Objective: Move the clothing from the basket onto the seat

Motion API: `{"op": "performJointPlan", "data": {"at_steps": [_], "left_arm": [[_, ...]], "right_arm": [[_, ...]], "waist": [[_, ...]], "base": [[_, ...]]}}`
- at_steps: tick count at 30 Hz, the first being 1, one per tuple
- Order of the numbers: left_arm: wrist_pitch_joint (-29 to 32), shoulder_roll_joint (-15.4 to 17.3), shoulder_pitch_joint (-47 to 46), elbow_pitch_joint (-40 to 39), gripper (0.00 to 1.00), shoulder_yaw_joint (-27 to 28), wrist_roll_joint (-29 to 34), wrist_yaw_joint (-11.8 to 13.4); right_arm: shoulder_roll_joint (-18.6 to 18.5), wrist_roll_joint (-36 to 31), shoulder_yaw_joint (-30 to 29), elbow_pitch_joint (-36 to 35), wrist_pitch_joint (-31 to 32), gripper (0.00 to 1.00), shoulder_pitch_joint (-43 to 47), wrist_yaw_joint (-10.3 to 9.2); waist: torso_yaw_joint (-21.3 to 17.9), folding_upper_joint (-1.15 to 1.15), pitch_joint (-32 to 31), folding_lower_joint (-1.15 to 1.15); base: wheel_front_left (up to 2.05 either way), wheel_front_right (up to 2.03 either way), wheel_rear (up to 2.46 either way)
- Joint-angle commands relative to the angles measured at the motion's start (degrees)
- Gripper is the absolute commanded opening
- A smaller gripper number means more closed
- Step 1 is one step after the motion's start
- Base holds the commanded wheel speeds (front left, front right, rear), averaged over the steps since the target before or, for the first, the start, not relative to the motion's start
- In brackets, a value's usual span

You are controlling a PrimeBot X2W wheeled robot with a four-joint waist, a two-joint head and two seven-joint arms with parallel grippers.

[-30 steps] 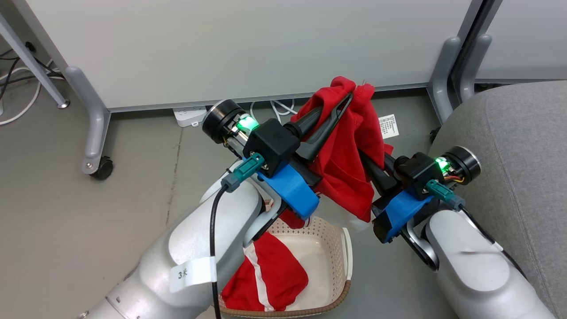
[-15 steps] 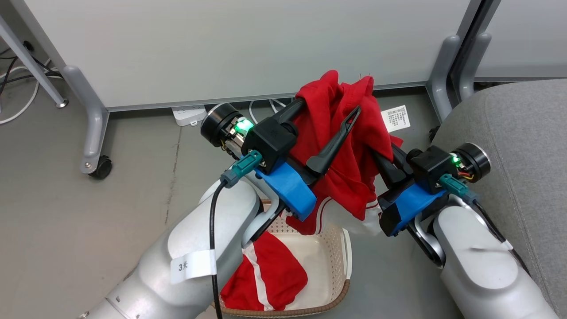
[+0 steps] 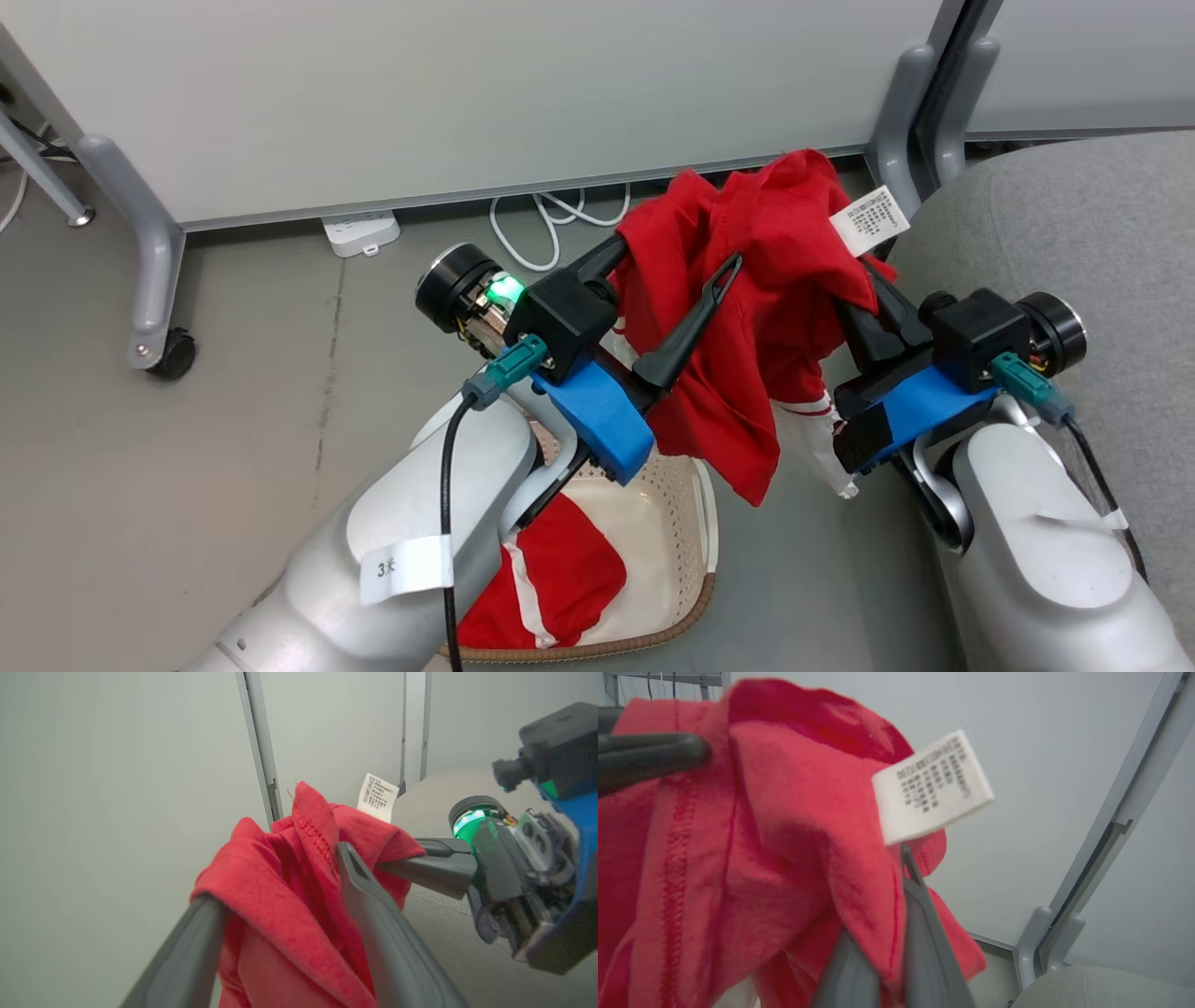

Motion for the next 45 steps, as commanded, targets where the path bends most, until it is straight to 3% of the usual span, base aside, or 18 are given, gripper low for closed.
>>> {"op": "performJointPlan", "data": {"at_steps": [1, 30, 45], "left_arm": [[0.2, 0.4, 0.5, -0.1, 1.0, -0.2, -0.4, 0.4], [0.3, 3.9, 2.8, -1.2, 1.0, -2.7, 0.1, 1.7], [0.7, 3.8, 2.3, -2.2, 1.0, -5.5, 1.3, 1.6]], "right_arm": [[0.0, -0.1, -0.8, -0.8, -0.2, 0.0, 0.8, 0.01], [0.7, -2.2, -18.9, -12.4, -0.2, 0.0, 7.5, 0.01], [2.5, -2.6, -26.8, -16.2, -0.2, 0.0, 12.9, 0.01]], "waist": [[-0.9, 0.0, 0.5, 0.0], [-14.5, 0.0, 5.4, 0.0], [-20.4, 0.0, 7.7, 0.0]], "base": [[0.0, 0.0, 0.0], [0.0, 0.0, 0.0], [0.0, 0.0, 0.0]]}}
